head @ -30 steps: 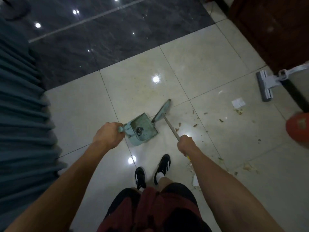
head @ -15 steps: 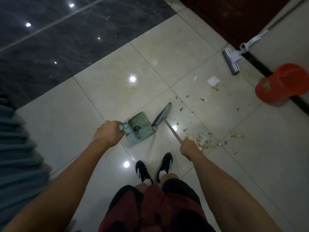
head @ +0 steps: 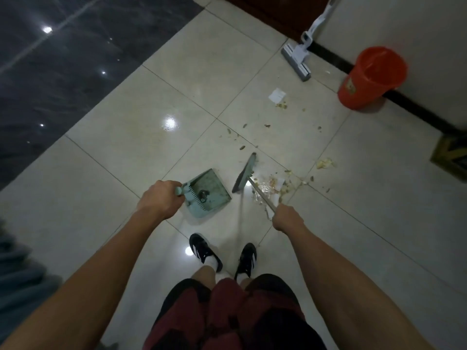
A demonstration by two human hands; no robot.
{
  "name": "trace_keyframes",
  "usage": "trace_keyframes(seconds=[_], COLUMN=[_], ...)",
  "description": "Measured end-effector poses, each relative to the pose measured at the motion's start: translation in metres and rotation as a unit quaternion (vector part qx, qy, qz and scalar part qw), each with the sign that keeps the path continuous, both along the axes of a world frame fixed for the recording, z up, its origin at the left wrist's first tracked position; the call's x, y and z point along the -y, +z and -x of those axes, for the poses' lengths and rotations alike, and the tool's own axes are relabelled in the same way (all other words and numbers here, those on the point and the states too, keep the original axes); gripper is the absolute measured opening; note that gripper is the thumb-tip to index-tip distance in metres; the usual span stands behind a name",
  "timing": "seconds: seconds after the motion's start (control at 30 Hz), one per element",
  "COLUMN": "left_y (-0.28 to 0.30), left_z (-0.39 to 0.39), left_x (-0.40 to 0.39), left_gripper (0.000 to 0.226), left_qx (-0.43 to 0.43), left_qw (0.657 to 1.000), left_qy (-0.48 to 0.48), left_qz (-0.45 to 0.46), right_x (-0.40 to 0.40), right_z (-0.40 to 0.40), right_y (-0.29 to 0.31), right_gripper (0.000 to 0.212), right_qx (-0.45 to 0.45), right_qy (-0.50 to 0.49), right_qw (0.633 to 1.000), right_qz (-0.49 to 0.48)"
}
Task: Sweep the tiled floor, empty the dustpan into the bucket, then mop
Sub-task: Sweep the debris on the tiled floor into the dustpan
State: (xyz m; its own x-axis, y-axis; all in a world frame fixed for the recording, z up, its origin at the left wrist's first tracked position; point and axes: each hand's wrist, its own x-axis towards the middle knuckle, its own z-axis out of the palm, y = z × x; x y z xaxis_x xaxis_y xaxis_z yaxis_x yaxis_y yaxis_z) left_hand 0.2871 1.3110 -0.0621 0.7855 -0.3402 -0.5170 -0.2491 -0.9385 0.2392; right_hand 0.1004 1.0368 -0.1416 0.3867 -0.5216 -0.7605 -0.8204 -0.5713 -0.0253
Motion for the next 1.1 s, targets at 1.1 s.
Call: trace_keyframes(seconds=[1.1], left_y=[-0.015], left_z=[-0.151], left_x=[-0.088], left_gripper=[0.022], left_qx=[-0.006], left_qw=[0.999], left_qy=[0.013], left_qz=[-0.031], right_x=[-0.085], right_z=[-0.234], right_y=[-0.015], right_gripper=[0.022], right_qx=[0.099], right_qy=[0.036], right_qw=[0.992], right_qz=[-0.07])
